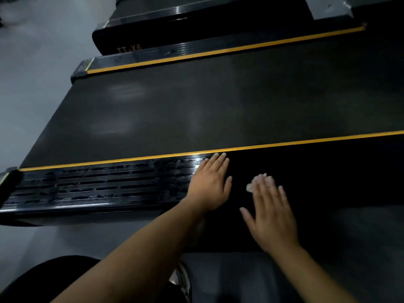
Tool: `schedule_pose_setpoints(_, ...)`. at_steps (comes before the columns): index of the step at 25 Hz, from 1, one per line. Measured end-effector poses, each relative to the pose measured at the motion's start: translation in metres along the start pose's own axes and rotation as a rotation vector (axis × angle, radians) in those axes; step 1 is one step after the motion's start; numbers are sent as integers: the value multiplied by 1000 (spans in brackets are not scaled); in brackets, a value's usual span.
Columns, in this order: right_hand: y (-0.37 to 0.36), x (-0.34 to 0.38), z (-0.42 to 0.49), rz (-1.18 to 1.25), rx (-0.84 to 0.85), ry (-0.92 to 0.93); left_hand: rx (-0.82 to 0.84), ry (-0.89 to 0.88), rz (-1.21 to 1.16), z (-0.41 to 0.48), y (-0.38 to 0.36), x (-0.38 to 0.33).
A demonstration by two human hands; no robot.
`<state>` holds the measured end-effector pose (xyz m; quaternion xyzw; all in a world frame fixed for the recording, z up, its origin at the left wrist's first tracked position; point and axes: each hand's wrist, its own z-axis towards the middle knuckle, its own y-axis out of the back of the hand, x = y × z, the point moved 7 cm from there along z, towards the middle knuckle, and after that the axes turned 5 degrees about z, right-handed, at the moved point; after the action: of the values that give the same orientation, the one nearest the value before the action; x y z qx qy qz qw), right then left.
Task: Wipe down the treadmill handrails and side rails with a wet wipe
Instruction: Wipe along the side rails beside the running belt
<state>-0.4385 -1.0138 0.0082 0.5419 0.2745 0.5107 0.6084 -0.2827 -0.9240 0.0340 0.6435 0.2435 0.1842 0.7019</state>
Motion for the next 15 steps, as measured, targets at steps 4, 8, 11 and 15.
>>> schedule_pose_setpoints(4,9,-23,-6,-47,-3,-26,28,27,62,-19,3,45)
schedule_pose_setpoints(8,18,-30,-7,-34,-31,-146,8,45,59,-29,1,61)
schedule_pose_setpoints(11,-8,44,2,20,15,24,-25,52,53,-28,2,59)
schedule_pose_setpoints(15,-13,48,6,-51,74,126,-19,51,39,-28,3,59)
